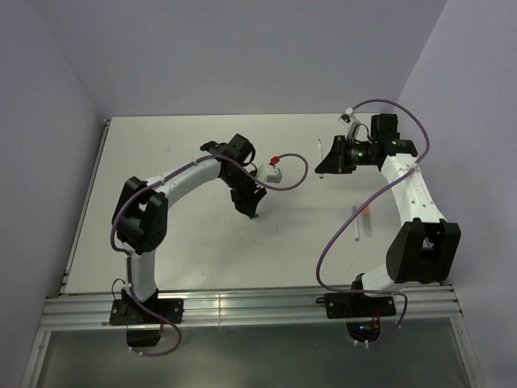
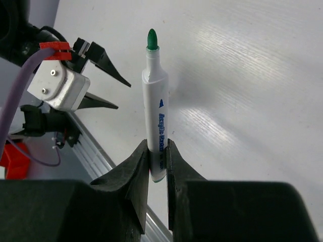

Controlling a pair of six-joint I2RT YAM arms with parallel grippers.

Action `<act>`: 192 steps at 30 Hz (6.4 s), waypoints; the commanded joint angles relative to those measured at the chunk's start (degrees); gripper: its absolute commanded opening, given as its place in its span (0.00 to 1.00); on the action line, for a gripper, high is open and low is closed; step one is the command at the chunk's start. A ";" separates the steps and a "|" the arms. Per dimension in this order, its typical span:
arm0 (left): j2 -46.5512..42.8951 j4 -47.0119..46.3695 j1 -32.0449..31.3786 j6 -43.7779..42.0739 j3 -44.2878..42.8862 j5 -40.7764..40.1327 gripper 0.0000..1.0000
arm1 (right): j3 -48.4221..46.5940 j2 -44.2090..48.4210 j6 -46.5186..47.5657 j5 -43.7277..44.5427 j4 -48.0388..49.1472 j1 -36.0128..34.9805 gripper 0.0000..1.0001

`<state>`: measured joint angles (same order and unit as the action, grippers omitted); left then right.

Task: Insert the pens into the pen caps

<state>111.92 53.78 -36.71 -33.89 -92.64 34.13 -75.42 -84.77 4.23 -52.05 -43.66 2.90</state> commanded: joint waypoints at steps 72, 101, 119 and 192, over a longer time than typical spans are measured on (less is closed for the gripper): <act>-69.98 -45.50 -3.63 -66.46 56.66 -31.76 0.00 | -3.24 -2.77 14.22 3.44 -4.06 -33.73 0.00; -81.86 -47.19 -4.07 -81.86 65.31 -14.62 0.00 | -7.73 -5.49 13.35 7.05 -6.61 -47.02 0.00; -80.11 -46.13 -5.83 -81.69 65.48 -15.49 0.00 | -6.94 -5.76 12.82 6.88 -6.61 -47.37 0.00; -77.55 -37.35 -6.01 -77.91 58.63 -18.75 0.00 | -6.67 -5.93 14.49 9.25 -9.51 -48.42 0.00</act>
<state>34.37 14.79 -42.57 -111.98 -31.62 16.40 -82.35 -92.51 17.69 -42.37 -53.06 -45.15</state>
